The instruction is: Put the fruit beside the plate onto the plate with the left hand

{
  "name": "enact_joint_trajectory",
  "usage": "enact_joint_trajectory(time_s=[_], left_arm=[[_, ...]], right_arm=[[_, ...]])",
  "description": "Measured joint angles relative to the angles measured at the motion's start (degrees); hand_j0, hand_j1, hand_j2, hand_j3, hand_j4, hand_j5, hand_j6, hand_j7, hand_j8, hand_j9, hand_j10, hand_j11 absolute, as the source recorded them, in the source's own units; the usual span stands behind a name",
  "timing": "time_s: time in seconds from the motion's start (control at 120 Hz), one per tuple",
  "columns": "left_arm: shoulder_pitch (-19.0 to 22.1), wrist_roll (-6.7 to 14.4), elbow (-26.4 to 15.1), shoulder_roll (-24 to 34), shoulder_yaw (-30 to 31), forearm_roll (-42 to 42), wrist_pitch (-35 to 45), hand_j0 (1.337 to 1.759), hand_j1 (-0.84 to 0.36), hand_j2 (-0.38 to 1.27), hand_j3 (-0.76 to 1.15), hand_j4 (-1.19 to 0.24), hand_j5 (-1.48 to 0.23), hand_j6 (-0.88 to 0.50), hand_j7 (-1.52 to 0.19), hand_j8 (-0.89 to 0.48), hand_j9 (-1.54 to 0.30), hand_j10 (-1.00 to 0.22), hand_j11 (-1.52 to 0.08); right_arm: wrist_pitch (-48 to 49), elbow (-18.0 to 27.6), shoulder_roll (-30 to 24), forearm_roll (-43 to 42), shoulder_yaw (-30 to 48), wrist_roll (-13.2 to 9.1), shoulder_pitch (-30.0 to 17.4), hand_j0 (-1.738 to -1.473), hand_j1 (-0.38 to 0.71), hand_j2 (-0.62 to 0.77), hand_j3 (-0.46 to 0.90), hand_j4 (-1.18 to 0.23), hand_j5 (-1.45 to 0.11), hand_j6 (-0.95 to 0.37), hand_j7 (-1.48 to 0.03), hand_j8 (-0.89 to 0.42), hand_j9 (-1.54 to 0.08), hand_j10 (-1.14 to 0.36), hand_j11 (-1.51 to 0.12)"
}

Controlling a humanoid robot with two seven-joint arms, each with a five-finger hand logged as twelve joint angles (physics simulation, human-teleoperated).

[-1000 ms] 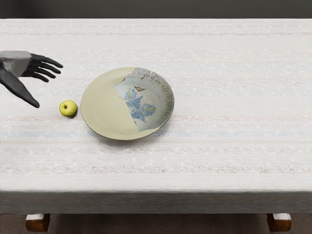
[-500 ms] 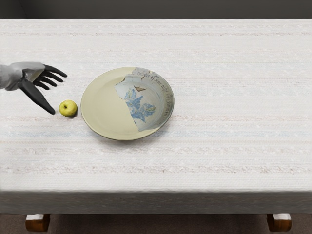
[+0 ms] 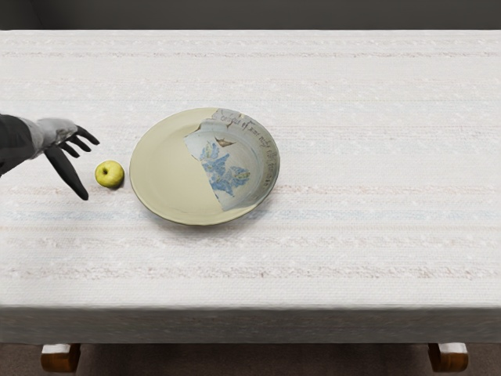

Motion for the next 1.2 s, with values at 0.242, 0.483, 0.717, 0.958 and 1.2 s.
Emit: enact_joint_trajectory(time_s=[0.242,0.483,0.717,0.958,1.2], left_arm=[[1.2,1.0,0.0,-3.1,0.9,-3.4,8.1,1.658,0.06,0.05,0.00,-0.24,-0.31,-0.24,-0.31,-0.24,-0.31,-0.24,-0.31],[1.3,1.2,2.9,-4.8,0.9,-3.7,9.1,1.658,0.06,0.05,0.00,-0.24,-0.31,-0.24,-0.31,-0.24,-0.31,-0.24,-0.31],[2.8,6.7,3.9,-12.0,1.0,-3.6,13.7,1.658,0.06,0.05,0.00,-0.24,-0.31,-0.24,-0.31,-0.24,-0.31,-0.24,-0.31],[4.3,15.4,5.2,-16.3,0.4,-3.5,18.2,1.658,0.06,0.05,0.00,-0.24,-0.31,-0.24,-0.31,-0.24,-0.31,-0.24,-0.31],[5.9,16.9,5.7,-18.8,-2.5,-3.5,20.2,1.658,0.06,0.05,0.00,-0.24,-0.31,-0.24,-0.31,-0.24,-0.31,-0.24,-0.31]], right_arm=[[0.0,0.0,0.0,0.0,0.0,0.0,0.0,-1.658,-0.30,-0.01,0.00,-0.04,-0.05,-0.04,-0.05,-0.04,-0.05,-0.04,-0.05],[0.0,0.0,0.0,0.0,0.0,0.0,0.0,-1.658,-0.30,-0.01,0.00,-0.04,-0.05,-0.04,-0.05,-0.04,-0.05,-0.04,-0.05],[0.0,0.0,0.0,0.0,0.0,0.0,0.0,-1.658,-0.30,-0.01,0.00,-0.04,-0.05,-0.04,-0.05,-0.04,-0.05,-0.04,-0.05],[0.0,0.0,0.0,0.0,0.0,0.0,0.0,-1.658,-0.30,-0.01,0.00,-0.04,-0.05,-0.04,-0.05,-0.04,-0.05,-0.04,-0.05],[0.0,0.0,0.0,0.0,0.0,0.0,0.0,-1.658,-0.30,-0.01,0.00,-0.04,-0.05,-0.04,-0.05,-0.04,-0.05,-0.04,-0.05]])
